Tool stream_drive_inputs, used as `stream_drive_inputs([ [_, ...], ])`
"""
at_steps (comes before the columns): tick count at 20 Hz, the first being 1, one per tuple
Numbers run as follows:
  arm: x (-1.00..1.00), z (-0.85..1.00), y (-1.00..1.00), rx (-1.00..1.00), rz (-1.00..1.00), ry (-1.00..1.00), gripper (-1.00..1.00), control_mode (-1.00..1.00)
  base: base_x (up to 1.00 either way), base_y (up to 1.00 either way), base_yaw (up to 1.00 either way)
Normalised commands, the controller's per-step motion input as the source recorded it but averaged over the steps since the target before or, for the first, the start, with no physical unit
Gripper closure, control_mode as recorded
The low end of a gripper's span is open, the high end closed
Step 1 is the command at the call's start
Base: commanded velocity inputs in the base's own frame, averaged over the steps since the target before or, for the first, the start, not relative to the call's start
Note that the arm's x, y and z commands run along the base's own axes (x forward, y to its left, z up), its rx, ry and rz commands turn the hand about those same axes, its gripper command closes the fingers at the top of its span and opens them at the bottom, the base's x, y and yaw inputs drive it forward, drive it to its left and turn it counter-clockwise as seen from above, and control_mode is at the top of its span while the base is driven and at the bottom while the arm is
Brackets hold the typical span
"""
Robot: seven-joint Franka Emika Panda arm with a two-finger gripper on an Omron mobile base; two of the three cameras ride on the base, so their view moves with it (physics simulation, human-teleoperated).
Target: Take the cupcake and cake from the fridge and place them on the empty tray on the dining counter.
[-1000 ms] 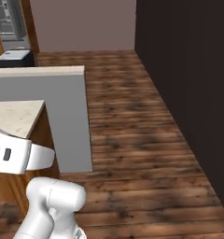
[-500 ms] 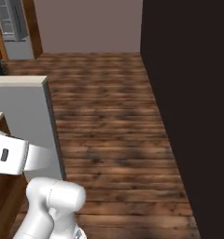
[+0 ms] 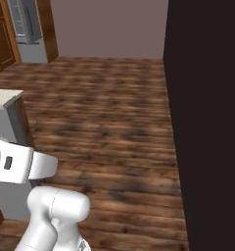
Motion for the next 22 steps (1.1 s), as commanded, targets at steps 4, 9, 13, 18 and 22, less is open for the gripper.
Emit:
stream_drive_inputs([
  [4, 0.00, 0.00, 0.00, 0.00, 0.00, 0.00, -1.00, 1.00, 1.00, -0.27, 0.18],
  [9, 0.00, 0.00, 0.00, 0.00, 0.00, 0.00, -1.00, 1.00, 1.00, -0.11, 0.15],
  [13, 0.00, 0.00, 0.00, 0.00, 0.00, 0.00, -1.00, 1.00, 1.00, -0.05, 0.13],
  [18, 0.00, 0.00, 0.00, 0.00, 0.00, 0.00, -1.00, 1.00, 1.00, 0.00, 0.13],
  [22, 0.00, 0.00, 0.00, 0.00, 0.00, 0.00, -1.00, 1.00, 1.00, 0.00, 0.11],
])
